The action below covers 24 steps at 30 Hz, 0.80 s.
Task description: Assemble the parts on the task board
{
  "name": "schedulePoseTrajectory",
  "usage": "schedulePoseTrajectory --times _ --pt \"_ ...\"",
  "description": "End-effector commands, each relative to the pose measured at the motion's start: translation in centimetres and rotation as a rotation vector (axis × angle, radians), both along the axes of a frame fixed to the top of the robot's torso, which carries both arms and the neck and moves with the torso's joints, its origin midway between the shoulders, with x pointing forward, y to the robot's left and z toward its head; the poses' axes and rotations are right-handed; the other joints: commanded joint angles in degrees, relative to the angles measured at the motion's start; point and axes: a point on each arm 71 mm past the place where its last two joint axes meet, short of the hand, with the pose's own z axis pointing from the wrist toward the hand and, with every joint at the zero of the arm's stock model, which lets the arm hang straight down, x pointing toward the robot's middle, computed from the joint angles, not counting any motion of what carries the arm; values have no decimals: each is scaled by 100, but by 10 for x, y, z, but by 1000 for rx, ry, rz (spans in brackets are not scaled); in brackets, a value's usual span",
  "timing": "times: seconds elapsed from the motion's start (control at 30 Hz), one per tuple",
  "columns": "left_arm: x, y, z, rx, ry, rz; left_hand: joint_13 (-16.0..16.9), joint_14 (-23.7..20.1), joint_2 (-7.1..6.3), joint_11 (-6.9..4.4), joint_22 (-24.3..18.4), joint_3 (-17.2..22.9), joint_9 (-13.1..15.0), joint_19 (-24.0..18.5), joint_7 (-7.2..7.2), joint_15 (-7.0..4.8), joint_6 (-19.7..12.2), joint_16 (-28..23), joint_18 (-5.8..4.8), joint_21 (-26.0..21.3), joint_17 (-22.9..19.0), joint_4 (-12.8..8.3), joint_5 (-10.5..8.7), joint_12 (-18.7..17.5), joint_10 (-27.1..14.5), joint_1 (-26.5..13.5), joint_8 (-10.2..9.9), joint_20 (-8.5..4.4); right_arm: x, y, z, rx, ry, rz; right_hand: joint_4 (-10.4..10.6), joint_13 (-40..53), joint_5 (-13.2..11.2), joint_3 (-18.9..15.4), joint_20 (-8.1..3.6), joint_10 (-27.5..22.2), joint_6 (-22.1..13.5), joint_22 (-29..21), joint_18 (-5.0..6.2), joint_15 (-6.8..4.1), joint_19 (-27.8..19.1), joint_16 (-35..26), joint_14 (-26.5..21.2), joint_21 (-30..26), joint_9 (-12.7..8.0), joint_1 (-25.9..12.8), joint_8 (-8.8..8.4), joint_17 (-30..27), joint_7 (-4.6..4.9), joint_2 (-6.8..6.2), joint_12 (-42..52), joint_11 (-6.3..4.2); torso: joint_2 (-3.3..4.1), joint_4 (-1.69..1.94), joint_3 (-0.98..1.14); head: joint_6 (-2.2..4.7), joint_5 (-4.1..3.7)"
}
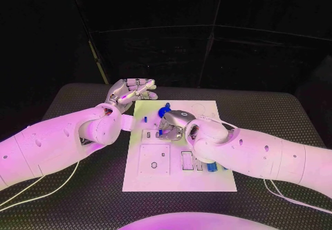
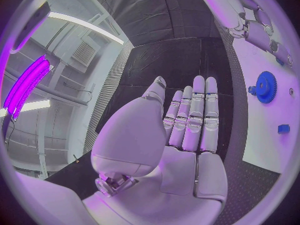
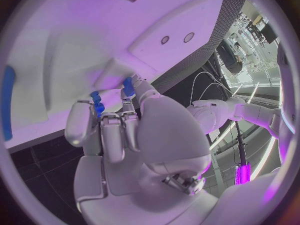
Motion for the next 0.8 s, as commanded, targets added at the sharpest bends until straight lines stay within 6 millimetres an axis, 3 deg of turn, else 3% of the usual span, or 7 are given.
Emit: schedulePoseTrajectory --times 0.03,0.8 --pt "0 -1 2 -3 -11 -13 7 23 53 12 -7 -26 7 -37 -11 -3 31 -29 76 -27 8 -25 -21 20 41 17 8 -13 -1 0 -5 -44 12 14 -4 892 39 38 16 210 124 -4 -95 -6 -34 15 573 -23 111 22 25 1309 -84 -44 -27 5 -3 7 -3 -9 1" --pt "0 0 1 -2 -11 -12 5 22 51 13 -8 -28 6 -39 -10 -2 29 -33 76 -28 10 -28 -21 16 39 20 4 -13 -4 -2 -11 -83 22 15 3 836 24 46 27 169 57 -47 -88 10 -57 2 565 -51 96 -53 -25 1275 -54 -159 -85 28 -3 2 0 -17 24"
